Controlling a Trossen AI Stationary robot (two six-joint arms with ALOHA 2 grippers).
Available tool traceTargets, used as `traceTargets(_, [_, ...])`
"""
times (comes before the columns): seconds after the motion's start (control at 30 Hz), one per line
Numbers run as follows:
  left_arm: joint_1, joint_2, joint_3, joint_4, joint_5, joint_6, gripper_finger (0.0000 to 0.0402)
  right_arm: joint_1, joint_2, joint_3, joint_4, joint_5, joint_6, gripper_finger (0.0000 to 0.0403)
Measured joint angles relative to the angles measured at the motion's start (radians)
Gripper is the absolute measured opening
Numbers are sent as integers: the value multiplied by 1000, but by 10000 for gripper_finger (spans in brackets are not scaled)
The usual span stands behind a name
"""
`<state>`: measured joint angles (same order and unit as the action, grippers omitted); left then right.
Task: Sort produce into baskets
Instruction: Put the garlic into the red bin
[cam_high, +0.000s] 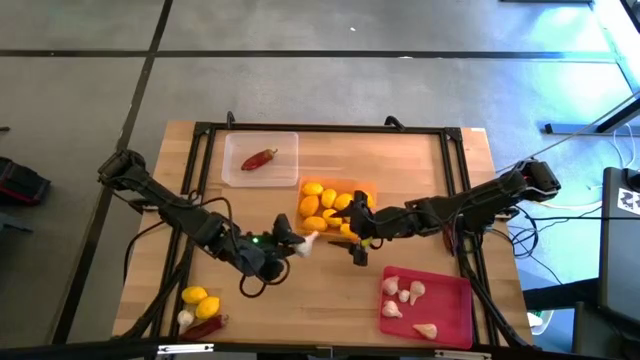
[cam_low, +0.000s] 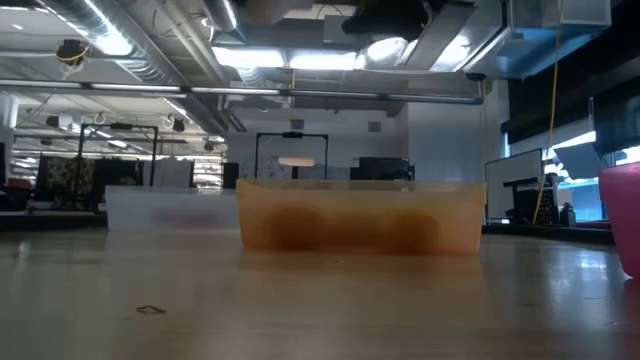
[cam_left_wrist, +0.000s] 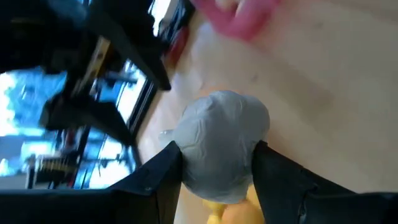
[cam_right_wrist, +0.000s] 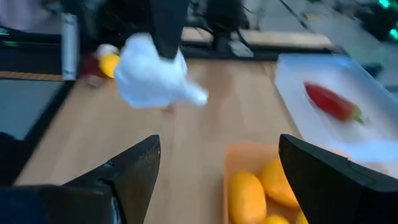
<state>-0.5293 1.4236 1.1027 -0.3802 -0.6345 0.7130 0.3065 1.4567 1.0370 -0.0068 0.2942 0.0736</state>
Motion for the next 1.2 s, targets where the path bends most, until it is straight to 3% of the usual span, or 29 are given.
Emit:
traceTargets(0.27, [0,30,0,111,88,115,168,-8,35,-2,132,-235,-72,312])
traceTargets(0.8, [1,34,0,153,95,179,168,-9,75,-1,234,-336,-86,163])
traceTargets(1.2, [1,34,0,156,91,178,168,-8,76,-1,223,-302,-106,134])
